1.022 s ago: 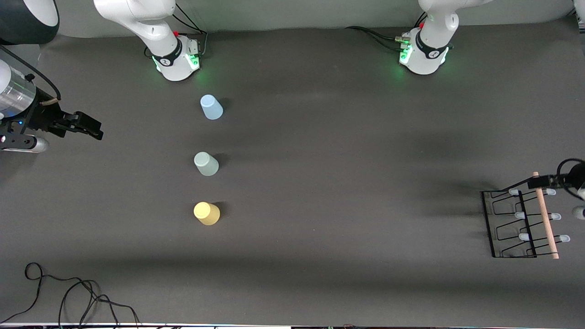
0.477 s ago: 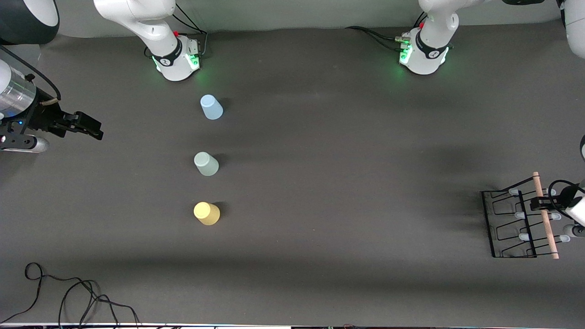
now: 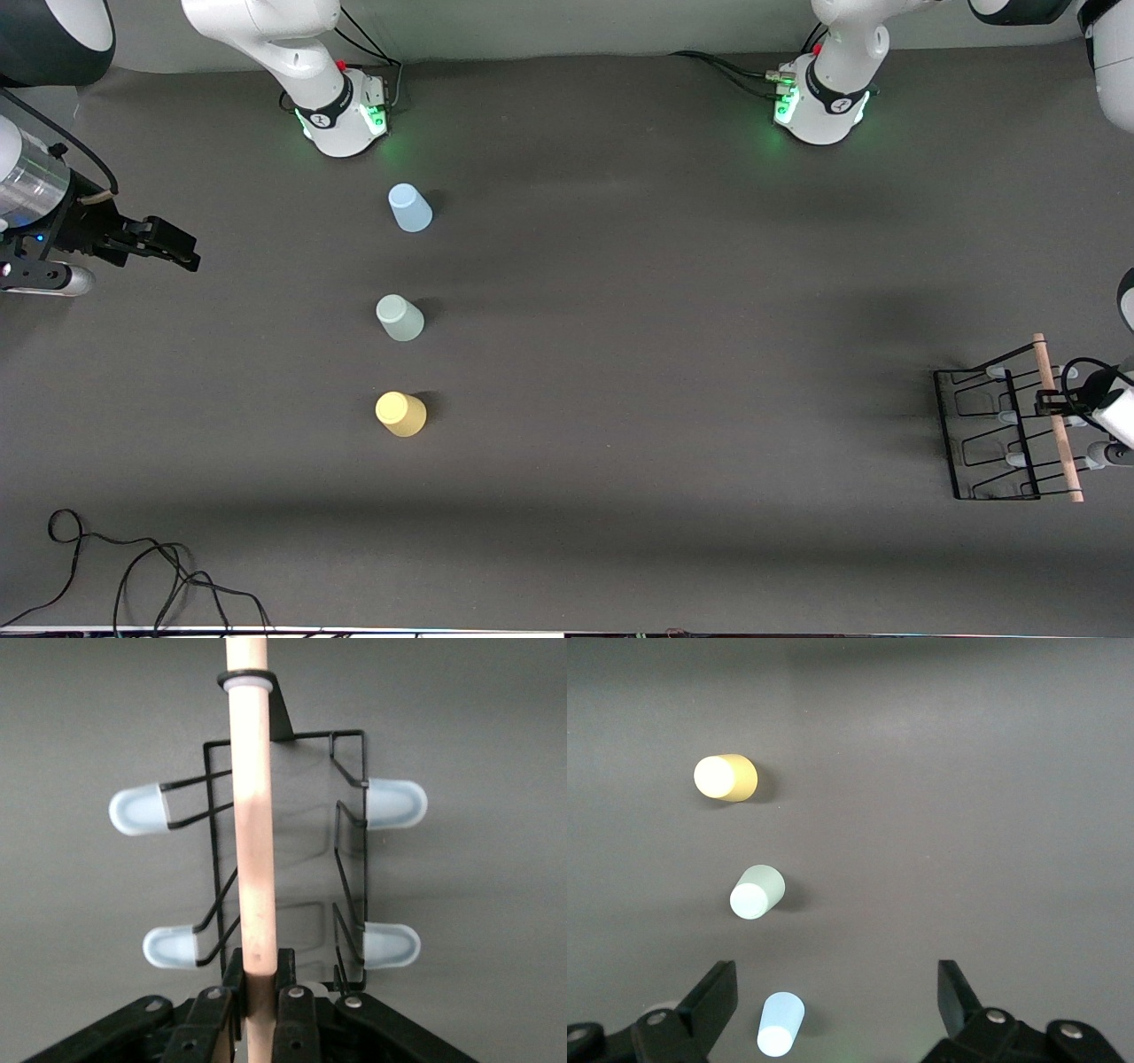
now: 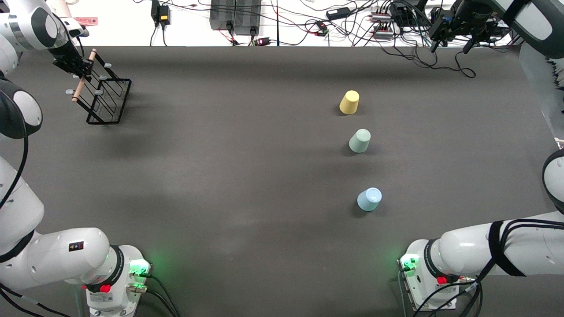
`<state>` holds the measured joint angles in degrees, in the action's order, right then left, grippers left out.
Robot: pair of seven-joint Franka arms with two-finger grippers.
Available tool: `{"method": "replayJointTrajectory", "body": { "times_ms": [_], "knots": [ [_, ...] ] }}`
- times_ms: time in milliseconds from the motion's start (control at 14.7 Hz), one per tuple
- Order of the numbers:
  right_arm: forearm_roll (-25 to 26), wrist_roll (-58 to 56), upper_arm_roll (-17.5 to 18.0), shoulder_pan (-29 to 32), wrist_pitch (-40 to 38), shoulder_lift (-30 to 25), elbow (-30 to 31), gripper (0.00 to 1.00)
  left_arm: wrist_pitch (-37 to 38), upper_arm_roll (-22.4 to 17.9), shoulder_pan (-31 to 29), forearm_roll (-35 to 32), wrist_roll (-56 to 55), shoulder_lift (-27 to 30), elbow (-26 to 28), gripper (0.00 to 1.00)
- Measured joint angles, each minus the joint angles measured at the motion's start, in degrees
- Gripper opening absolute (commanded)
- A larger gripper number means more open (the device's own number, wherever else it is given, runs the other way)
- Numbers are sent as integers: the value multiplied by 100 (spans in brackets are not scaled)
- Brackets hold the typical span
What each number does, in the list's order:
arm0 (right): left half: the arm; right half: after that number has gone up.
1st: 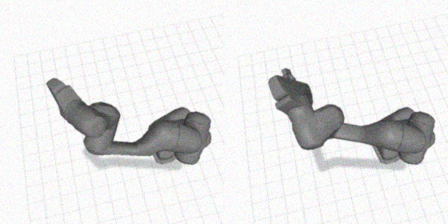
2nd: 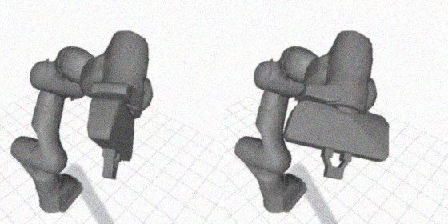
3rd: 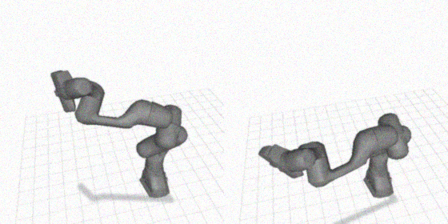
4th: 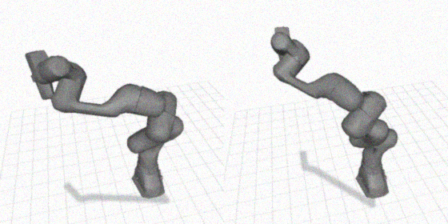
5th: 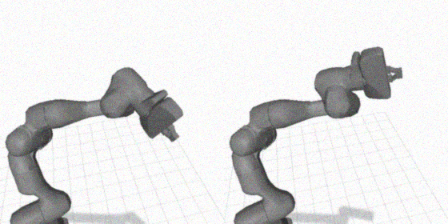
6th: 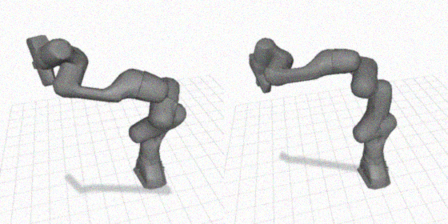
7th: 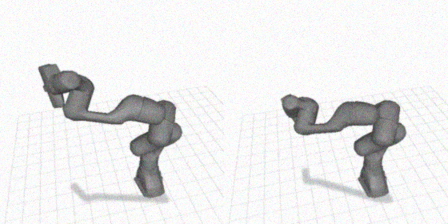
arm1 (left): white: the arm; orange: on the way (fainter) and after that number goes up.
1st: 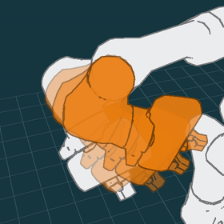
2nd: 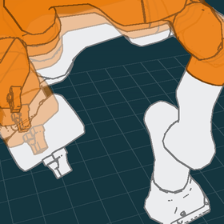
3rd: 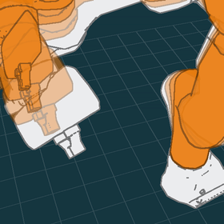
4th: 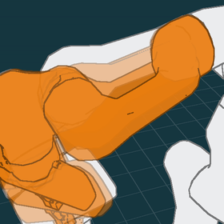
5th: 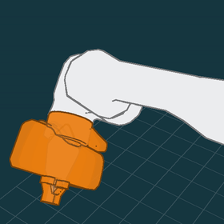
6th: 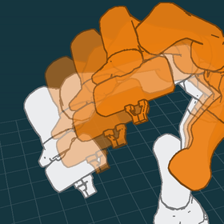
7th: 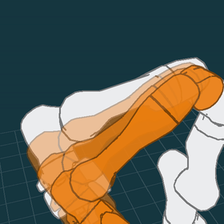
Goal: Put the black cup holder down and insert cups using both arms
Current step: 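Grasp the wooden rod of the cup holder with the left gripper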
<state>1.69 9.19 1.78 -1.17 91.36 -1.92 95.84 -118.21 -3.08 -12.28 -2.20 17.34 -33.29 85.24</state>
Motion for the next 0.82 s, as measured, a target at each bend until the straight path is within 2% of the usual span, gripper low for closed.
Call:
{"method": "replayJointTrajectory", "body": {
  "times_ms": [204, 477, 613, 817],
  "knots": [
    [0, 0, 0, 0, 0, 0, 0, 100, 56, 46, 20, 0, 7, -1, -82, 0],
    [0, 0, -2, 1, 0, 0, 0, 100, 1161, 129, 359, 41, -116, 156, -538, 0],
    [0, 0, -1, 0, 0, 0, 0, 100, 1504, 143, 739, 42, -279, 492, -449, 0],
    [0, 0, -3, 1, 0, 0, -3, 100, 1612, 169, 1216, 61, -764, 1106, 29, 0]
  ]
}}
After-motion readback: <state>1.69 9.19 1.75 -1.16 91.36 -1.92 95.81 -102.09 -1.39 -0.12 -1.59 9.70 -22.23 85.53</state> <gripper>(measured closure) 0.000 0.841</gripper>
